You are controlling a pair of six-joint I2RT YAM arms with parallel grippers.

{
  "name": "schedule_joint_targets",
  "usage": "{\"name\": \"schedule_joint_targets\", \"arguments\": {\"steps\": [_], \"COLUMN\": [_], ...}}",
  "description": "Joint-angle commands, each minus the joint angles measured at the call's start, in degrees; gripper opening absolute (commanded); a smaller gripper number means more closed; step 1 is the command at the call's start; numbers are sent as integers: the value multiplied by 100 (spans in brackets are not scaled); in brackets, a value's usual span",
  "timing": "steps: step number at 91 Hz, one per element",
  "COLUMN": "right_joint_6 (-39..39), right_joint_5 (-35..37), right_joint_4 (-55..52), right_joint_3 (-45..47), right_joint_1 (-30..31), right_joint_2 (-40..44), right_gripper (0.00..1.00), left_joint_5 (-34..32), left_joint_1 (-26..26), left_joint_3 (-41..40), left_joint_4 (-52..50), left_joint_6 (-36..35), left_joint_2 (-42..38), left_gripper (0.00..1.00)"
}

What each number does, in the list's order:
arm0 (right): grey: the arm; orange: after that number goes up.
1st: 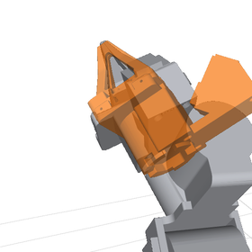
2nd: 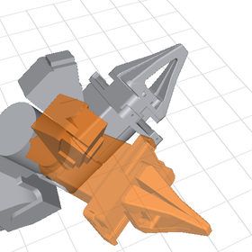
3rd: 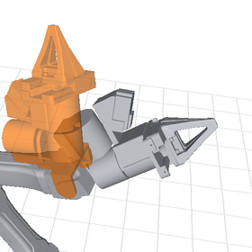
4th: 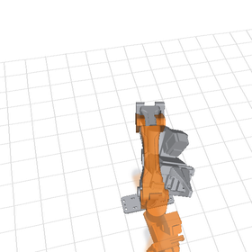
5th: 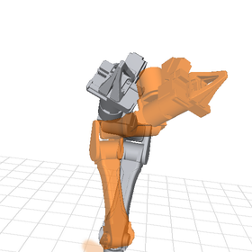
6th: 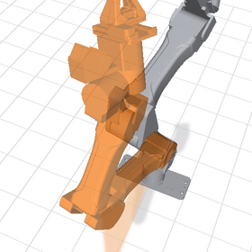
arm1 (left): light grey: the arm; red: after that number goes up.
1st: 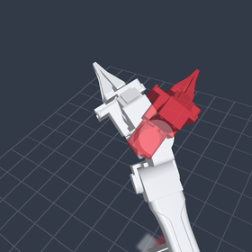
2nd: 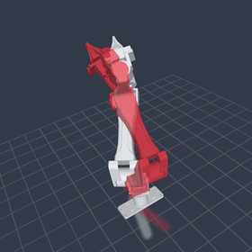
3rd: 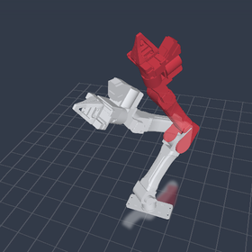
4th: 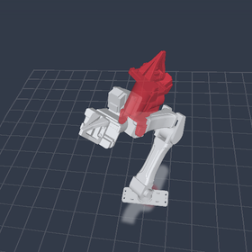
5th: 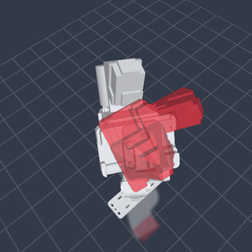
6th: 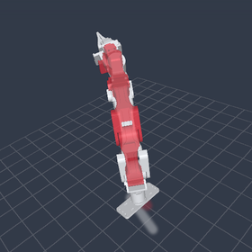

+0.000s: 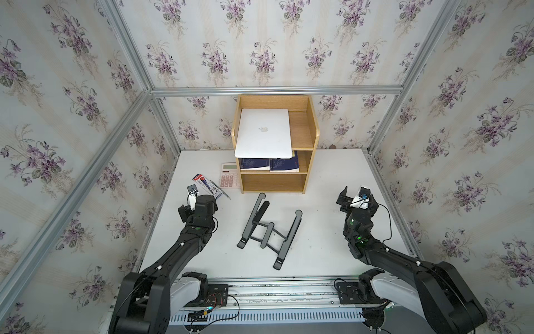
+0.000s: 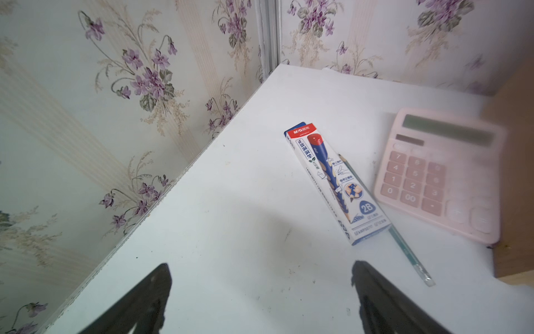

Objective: Close the laptop lid and set it aside
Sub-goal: Reset both arms

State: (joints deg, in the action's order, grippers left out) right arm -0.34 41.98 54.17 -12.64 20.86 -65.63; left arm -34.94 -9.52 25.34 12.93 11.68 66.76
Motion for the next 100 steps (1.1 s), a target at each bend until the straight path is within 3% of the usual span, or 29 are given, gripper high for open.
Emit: {"name": "schedule_joint_targets", "arguments": {"steps": [1, 9, 27, 39, 42, 47, 51, 57, 61, 71, 77, 82, 91, 100], "right_joint_6": [451, 408, -7, 142, 146, 58, -15, -77, 2, -43, 54, -5, 29, -4], "right_joint_5": [-532, -727, -1226, -1781, -1909, -2261, -2439, -2338, -2266, -2270, -2267, -2257, -2288, -2306], "right_joint_4": [320, 603, 1391, 2482, 2291, 2076, 2508, 3079, 2792, 2873, 2443, 2796, 2572, 2691], "right_joint_3": [24, 46, 43, 303, 271, 236, 321, 385, 345, 301, 198, 274, 224, 270], "right_joint_1": [-325, -534, -874, -1294, -1321, -1322, -1330, -1330, -1322, -1330, -1324, -1327, -1327, -1326], "right_joint_2": [-410, -847, -1425, -1914, -1916, -1848, -1993, -2392, -2372, -2430, -2282, -2385, -2332, -2337], "right_gripper": [100, 100, 100, 100, 100, 100, 100, 100, 100, 100, 100, 100, 100, 100], "left_joint_5": [119, 363, 1291, 1606, 1718, 1839, 1911, 2112, 2160, 2058, 2112, 2031, 1942, 1934], "left_joint_1": [141, 241, 402, 424, 423, 426, 437, 449, 462, 460, 464, 476, 509, 512], "left_joint_3": [9, 243, 83, 214, 167, 7, -111, -248, -336, -633, -522, -266, -393, -375], "left_joint_4": [602, 452, 1865, 1872, 1987, 2332, 2639, 2999, 3299, 4837, 3975, 3491, 4214, 4035], "left_joint_6": [-66, -53, -604, -855, -970, -1140, -1232, -1498, -1498, -1628, -1470, -1440, -1448, -1376], "left_joint_2": [454, 735, 1129, 1275, 1263, 1226, 1202, 1245, 1368, 2353, 2073, 2018, 2269, 2206], "left_gripper": [99, 100, 100, 100, 100, 100, 100, 100, 100, 100, 100, 100, 100, 100]}}
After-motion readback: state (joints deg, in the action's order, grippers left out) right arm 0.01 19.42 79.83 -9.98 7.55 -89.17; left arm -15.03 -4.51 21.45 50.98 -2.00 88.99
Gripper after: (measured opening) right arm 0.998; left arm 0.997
